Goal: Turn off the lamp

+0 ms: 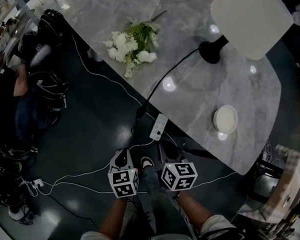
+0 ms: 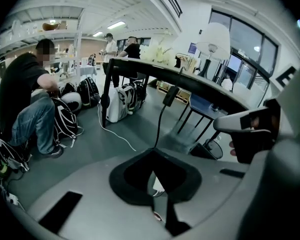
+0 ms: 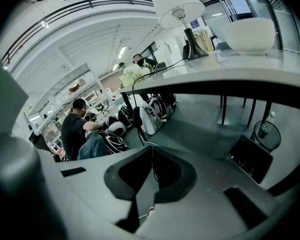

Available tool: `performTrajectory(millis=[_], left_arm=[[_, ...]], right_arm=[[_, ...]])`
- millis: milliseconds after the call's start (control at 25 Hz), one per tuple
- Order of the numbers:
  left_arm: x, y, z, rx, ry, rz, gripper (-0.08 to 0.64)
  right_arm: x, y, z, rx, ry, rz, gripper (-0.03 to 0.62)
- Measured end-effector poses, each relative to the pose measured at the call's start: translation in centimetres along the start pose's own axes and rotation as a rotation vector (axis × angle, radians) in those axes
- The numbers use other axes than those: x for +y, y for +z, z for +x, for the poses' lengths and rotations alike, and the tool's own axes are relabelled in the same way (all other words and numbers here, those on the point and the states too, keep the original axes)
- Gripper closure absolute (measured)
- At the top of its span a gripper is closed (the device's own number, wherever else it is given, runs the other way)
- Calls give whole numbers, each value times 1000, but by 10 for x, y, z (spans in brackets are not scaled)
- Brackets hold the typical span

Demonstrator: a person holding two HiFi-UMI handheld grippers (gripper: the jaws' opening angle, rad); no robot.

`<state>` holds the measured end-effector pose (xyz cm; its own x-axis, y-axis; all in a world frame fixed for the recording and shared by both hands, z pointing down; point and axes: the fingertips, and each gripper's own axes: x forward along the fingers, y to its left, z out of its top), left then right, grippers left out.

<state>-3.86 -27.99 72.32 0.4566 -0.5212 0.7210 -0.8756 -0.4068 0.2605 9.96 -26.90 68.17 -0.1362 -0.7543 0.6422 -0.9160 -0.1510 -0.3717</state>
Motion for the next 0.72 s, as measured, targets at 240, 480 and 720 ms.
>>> performTrajectory(millis=[240, 480, 720], left_arm=[[-32, 58, -38, -48, -41, 55, 569], [-56, 102, -80, -89, -65, 103, 569], [-82, 141, -116, -145, -101, 123, 569]], right_arm=[[12, 53, -39, -59, -9, 9, 589], [21, 97, -85, -111, -17, -16, 591], [20, 141, -132, -189, -56, 12, 589]])
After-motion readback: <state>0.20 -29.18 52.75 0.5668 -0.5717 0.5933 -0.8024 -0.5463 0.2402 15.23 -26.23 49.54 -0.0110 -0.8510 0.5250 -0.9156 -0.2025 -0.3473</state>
